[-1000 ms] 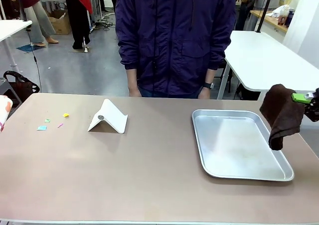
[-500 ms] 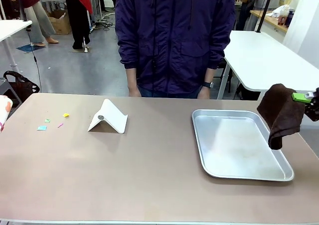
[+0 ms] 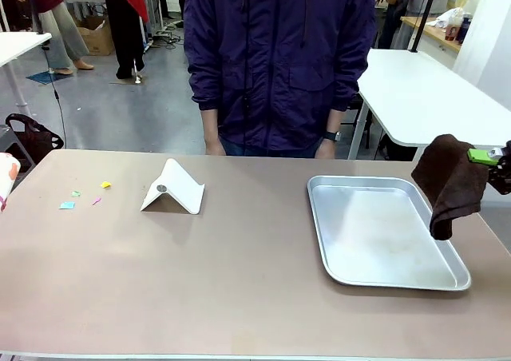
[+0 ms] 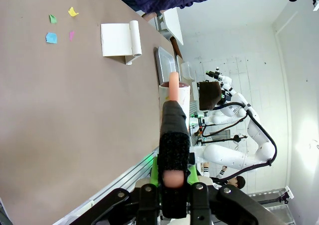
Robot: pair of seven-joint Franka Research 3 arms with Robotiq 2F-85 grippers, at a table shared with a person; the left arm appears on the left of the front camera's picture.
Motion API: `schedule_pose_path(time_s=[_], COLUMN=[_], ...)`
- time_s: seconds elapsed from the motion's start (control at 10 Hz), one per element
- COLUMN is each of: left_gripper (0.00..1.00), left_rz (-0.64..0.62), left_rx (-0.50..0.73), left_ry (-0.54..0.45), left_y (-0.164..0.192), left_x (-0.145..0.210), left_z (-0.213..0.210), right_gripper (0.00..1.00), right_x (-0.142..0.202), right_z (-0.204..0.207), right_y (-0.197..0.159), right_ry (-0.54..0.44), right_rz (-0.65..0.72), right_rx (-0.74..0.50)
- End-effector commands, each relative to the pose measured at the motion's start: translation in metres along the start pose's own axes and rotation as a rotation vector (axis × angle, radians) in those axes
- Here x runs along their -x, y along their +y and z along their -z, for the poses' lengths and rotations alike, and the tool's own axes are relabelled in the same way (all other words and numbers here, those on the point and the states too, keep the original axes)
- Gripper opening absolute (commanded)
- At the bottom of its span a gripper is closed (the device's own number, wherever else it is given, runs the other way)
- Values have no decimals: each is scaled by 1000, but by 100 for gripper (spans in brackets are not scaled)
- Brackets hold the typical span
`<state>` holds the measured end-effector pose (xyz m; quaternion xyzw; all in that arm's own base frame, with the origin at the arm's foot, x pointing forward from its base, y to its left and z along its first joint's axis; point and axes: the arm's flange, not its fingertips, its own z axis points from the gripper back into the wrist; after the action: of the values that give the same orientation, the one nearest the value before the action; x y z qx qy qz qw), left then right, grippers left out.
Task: Clean the surface of the table.
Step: Clean the area not pointed to by the person.
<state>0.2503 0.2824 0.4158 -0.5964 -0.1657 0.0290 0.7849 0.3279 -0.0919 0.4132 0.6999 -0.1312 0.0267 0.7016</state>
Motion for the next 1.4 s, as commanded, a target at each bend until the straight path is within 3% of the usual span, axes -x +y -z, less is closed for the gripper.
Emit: schedule_pose_path(time_s=[0.0,0.2,0.3,0.4,0.7,1.0,1.3], left_gripper=[14,14,22,22,22,22,22], left_rz=[-11,-11,0,-17,-128,-272,-348], left_rx=[-4,-4,0,-109,-241,-346,-400], left_ry=[9,9,0,-37,-143,-278,-328], left_y=[-4,-4,0,-11,-27,-16,1], left_x=[1,1,0,0,-19,-48,-80], left_z=[1,1,0,8,14,27,47], right_gripper=[7,7,7,7,7,7,7], right_x=[-4,-4,-4,-4,-4,-4,-4], right_z=[1,1,1,1,1,1,1], right_y=[3,3,3,3,3,3,3], right_ry=[7,7,7,7,7,7,7], right_rz=[-14,-14,-14,-14,-14,-14,-14], right_rx=[-1,-1,-1,-1,-1,-1,-1])
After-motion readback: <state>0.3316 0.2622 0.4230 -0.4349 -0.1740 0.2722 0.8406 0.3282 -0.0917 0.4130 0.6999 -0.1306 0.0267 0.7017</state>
